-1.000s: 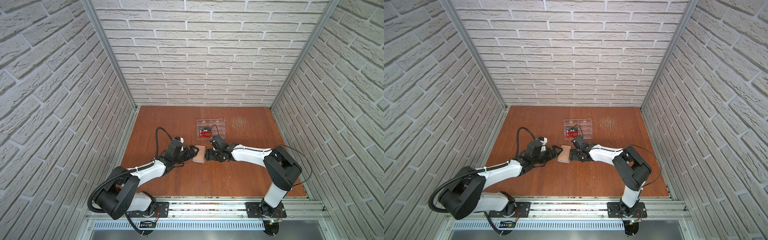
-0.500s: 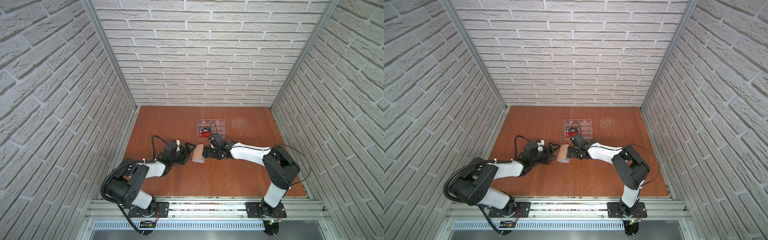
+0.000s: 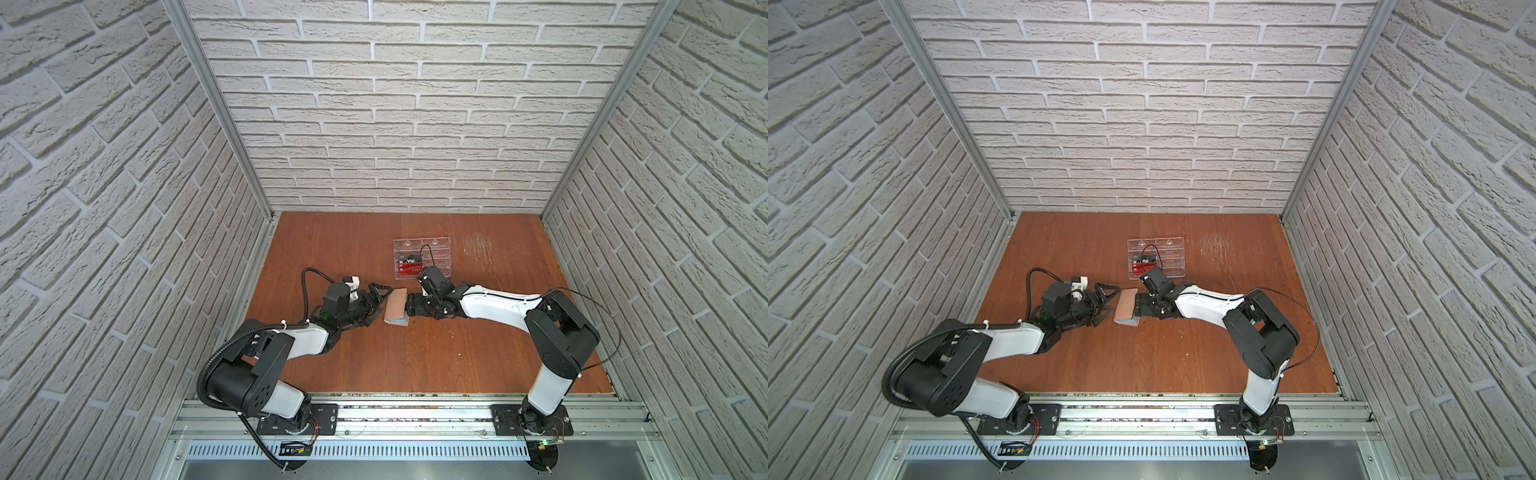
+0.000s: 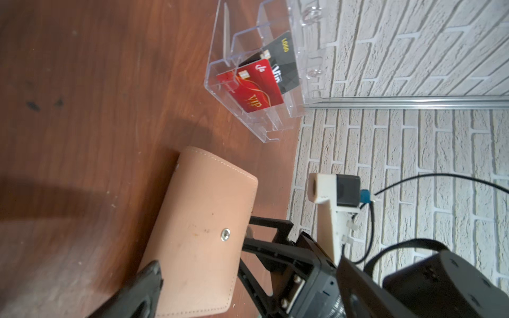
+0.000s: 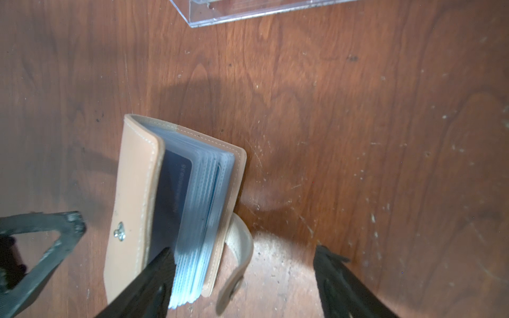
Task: Take the credit cards out of the card holder
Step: Open the card holder at the center of the table.
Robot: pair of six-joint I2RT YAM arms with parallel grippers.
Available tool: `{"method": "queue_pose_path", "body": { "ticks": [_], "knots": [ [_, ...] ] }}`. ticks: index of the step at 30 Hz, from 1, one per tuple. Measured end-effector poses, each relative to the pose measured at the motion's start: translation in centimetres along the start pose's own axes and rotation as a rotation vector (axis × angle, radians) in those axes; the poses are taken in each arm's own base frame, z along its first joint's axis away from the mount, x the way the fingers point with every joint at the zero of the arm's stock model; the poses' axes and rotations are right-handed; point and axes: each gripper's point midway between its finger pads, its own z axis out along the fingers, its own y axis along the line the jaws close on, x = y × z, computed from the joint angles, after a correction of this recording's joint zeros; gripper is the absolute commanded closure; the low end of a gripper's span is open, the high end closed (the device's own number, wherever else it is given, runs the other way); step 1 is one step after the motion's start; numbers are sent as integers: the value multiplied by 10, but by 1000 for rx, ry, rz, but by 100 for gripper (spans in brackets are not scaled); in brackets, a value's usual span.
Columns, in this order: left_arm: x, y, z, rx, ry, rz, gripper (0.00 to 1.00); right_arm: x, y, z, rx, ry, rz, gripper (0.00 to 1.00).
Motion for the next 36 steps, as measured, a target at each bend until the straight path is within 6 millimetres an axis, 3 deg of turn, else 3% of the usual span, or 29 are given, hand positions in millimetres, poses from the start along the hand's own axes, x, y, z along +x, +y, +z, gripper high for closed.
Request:
{"method": "queue_pose_path", "body": {
  "ticks": [5, 15, 23, 29, 36],
  "knots": [
    [-9, -9, -10, 24, -27, -22, 1, -3, 6, -2, -18, -2, -1, 19],
    [-19, -12, -19, 98, -35, -240, 1, -23, 32, -13, -69, -50, -17, 19],
    [-18, -13, -24, 113, -41, -354, 1, -26, 41, 0, -64, -34, -27, 19],
    [-25, -18, -39, 137, -88, -386, 1, -31, 53, 2, -69, -31, -38, 20],
    [-42, -10, -62, 138, -171, -423, 2, -38, 73, 3, -74, -41, -64, 20]
  ]
}}
